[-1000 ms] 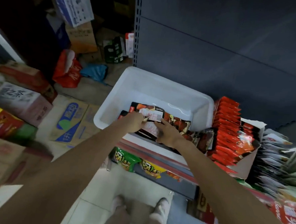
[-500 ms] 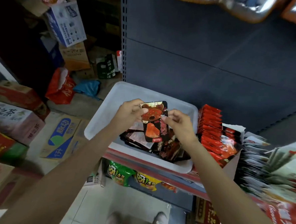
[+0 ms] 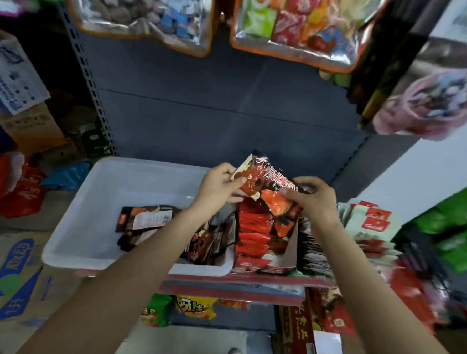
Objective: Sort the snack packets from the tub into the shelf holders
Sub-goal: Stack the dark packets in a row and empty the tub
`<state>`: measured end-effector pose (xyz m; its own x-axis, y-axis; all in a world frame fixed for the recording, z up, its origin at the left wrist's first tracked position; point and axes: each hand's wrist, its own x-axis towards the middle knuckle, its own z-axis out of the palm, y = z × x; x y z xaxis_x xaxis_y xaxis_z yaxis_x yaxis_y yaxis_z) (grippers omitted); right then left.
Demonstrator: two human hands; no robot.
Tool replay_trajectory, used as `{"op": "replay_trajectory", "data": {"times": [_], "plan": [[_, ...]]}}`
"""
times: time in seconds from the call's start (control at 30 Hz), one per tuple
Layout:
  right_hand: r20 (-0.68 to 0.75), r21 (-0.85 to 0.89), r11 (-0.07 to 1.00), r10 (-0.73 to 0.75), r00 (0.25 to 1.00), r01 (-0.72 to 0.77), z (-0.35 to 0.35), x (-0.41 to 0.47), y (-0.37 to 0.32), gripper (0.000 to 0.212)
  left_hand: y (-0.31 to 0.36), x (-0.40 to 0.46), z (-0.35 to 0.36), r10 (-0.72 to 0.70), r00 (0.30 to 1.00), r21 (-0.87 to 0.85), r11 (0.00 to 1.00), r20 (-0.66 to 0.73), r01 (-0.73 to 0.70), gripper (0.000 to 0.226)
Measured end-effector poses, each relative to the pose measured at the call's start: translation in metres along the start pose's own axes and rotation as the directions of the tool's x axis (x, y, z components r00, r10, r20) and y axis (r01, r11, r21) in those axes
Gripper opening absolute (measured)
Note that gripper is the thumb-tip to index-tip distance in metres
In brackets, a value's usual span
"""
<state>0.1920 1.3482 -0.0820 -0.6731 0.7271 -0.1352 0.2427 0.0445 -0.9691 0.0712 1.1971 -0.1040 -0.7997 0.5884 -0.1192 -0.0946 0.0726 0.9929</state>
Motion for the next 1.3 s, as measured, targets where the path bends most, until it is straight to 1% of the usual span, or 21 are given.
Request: {"op": "replay_trajectory", "data": {"times": [0.03, 0.1, 0.17, 0.2, 0.27, 0.3, 0.33, 0.37, 0.47, 0.53, 0.67, 0.77, 0.87, 0.93, 1.0, 1.07, 1.13, 1.17, 1.23, 1.27, 1.3], "plan": [[-0.085, 0.059, 0.998, -0.007, 0.996, 0.013, -0.009, 0.002, -0.001, 0.032, -0.005, 0.002, 0.006, 0.002, 1.000, 0.127, 0.992, 0.023, -0.005, 0.013], [-0.194, 0.124, 0.992, -0.010, 0.981, 0.035, -0.025, 0.006, -0.003, 0.033, -0.016, 0.007, 0.016, 0.057, 0.994, 0.417, 0.905, 0.091, -0.090, 0.025], [-0.229, 0.098, 0.992, -0.049, 0.972, 0.073, -0.038, 0.006, -0.006, 0.027, -0.020, 0.008, 0.024, 0.096, 0.975, 0.571, 0.798, 0.200, -0.195, 0.026], [-0.235, 0.056, 0.991, -0.102, 0.967, 0.118, -0.044, 0.007, -0.006, 0.024, -0.021, 0.008, 0.029, 0.085, 0.959, 0.643, 0.725, 0.269, -0.245, 0.038], [-0.219, -0.119, 0.968, -0.242, 0.945, 0.221, -0.053, 0.010, -0.007, 0.017, -0.024, 0.009, 0.034, -0.041, 0.915, 0.803, 0.497, 0.401, -0.330, 0.091], [-0.183, -0.229, 0.940, -0.298, 0.937, 0.254, -0.057, 0.012, -0.007, 0.013, -0.027, 0.010, 0.036, -0.117, 0.895, 0.850, 0.386, 0.430, -0.358, 0.109], [-0.133, -0.338, 0.900, -0.334, 0.933, 0.274, -0.061, 0.014, -0.007, 0.010, -0.030, 0.009, 0.036, -0.176, 0.877, 0.869, 0.316, 0.448, -0.381, 0.119], [-0.076, -0.432, 0.855, -0.352, 0.933, 0.287, -0.064, 0.017, -0.005, 0.008, -0.034, 0.010, 0.035, -0.219, 0.861, 0.873, 0.291, 0.458, -0.390, 0.124], [0.126, -0.612, 0.709, -0.351, 0.928, 0.351, -0.057, 0.021, 0.003, 0.006, -0.038, 0.011, 0.033, -0.261, 0.841, 0.867, 0.305, 0.474, -0.394, 0.127], [0.205, -0.633, 0.677, -0.320, 0.925, 0.375, -0.046, 0.023, 0.011, 0.008, -0.037, 0.012, 0.034, -0.266, 0.836, 0.864, 0.307, 0.480, -0.398, 0.126], [0.243, -0.637, 0.672, -0.292, 0.925, 0.379, -0.028, 0.033, 0.014, 0.018, -0.038, 0.009, 0.033, -0.272, 0.832, 0.860, 0.323, 0.484, -0.395, 0.124], [0.318, -0.631, 0.657, -0.267, 0.910, 0.413, -0.022, 0.038, 0.010, 0.014, -0.038, 0.006, 0.033, -0.269, 0.825, 0.852, 0.334, 0.497, -0.404, 0.124], [0.343, -0.618, 0.655, -0.273, 0.899, 0.435, -0.018, 0.038, 0.010, 0.012, -0.038, 0.004, 0.032, -0.260, 0.825, 0.845, 0.347, 0.503, -0.406, 0.123], [0.365, -0.644, 0.640, -0.224, 0.904, 0.419, -0.015, 0.038, 0.020, 0.013, -0.039, 0.004, 0.031, -0.257, 0.825, 0.843, 0.356, 0.504, -0.404, 0.123], [0.383, -0.707, 0.582, -0.164, 0.909, 0.402, -0.011, 0.039, 0.035, 0.017, -0.041, 0.002, 0.031, -0.259, 0.827, 0.843, 0.364, 0.499, -0.395, 0.123], [0.389, -0.788, 0.474, -0.112, 0.914, 0.393, -0.008, 0.037, 0.047, 0.022, -0.040, 0.003, 0.030, -0.256, 0.829, 0.844, 0.365, 0.497, -0.393, 0.122], [0.394, -0.834, 0.375, -0.110, 0.913, 0.405, -0.005, 0.034, 0.055, 0.027, -0.039, 0.004, 0.030, -0.257, 0.827, 0.843, 0.364, 0.500, -0.396, 0.121], [0.402, -0.839, 0.347, -0.127, 0.907, 0.420, -0.003, 0.032, 0.058, 0.030, -0.038, 0.004, 0.031, -0.259, 0.827, 0.844, 0.361, 0.499, -0.397, 0.121], [0.409, -0.840, 0.317, -0.162, 0.898, 0.440, -0.001, 0.029, 0.064, 0.036, -0.039, 0.004, 0.031, -0.258, 0.827, 0.844, 0.362, 0.499, -0.396, 0.119], [0.408, -0.840, 0.316, -0.170, 0.897, 0.441, 0.000, 0.028, 0.066, 0.038, -0.040, 0.003, 0.030, -0.245, 0.830, 0.836, 0.385, 0.501, -0.391, 0.117], [0.403, -0.835, 0.331, -0.177, 0.898, 0.440, 0.000, 0.027, 0.067, 0.038, -0.041, 0.001, 0.028, -0.215, 0.838, 0.815, 0.441, 0.502, -0.375, 0.112]]}}
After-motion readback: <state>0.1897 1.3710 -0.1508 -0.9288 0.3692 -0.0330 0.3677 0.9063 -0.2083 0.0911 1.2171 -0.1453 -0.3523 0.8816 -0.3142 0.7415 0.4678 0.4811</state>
